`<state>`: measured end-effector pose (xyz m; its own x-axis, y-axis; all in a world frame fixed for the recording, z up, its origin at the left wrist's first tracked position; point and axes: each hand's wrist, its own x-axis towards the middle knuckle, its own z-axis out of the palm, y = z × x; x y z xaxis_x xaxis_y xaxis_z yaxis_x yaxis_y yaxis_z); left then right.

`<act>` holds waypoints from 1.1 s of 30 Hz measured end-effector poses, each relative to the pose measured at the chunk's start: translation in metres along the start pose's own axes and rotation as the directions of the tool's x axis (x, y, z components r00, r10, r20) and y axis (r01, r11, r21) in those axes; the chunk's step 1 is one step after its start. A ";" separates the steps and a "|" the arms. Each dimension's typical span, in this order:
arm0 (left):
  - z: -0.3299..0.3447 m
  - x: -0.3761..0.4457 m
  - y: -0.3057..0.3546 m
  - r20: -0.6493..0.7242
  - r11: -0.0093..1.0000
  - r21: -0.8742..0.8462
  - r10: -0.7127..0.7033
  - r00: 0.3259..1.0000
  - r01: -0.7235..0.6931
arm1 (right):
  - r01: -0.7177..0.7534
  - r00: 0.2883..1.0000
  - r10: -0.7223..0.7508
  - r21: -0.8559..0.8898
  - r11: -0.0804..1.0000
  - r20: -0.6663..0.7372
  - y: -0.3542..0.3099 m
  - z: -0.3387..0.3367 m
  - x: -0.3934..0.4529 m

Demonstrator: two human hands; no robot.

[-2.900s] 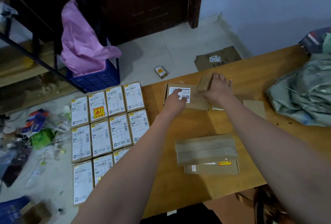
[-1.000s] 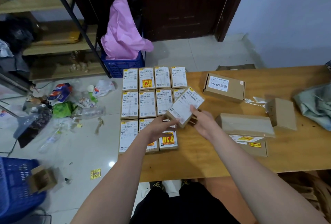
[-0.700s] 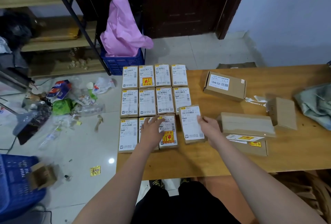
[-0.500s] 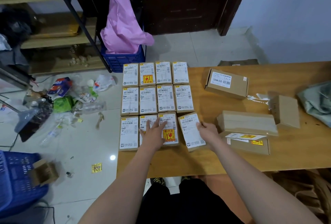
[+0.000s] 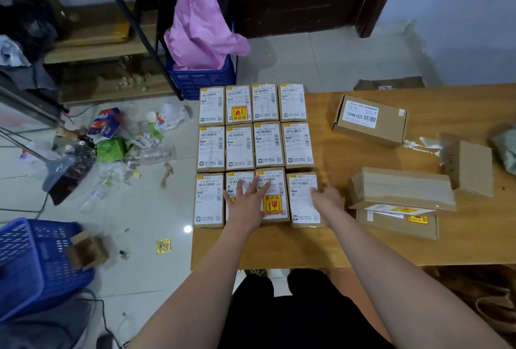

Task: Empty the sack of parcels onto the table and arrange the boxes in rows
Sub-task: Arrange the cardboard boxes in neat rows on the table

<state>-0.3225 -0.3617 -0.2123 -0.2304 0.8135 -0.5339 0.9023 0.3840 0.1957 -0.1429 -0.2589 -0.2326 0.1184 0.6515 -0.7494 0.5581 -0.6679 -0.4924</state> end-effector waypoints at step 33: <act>-0.011 -0.007 -0.062 -0.028 0.805 -0.415 -0.477 0.878 0.424 | -0.024 0.999 0.017 -0.225 0.974 -0.035 -0.023 0.014 0.005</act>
<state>-0.3809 -0.3864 -0.2120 -0.6429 0.5436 -0.5396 0.4778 0.8352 0.2722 -0.1666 -0.2457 -0.2312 0.1568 0.6524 -0.7415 0.7256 -0.5854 -0.3616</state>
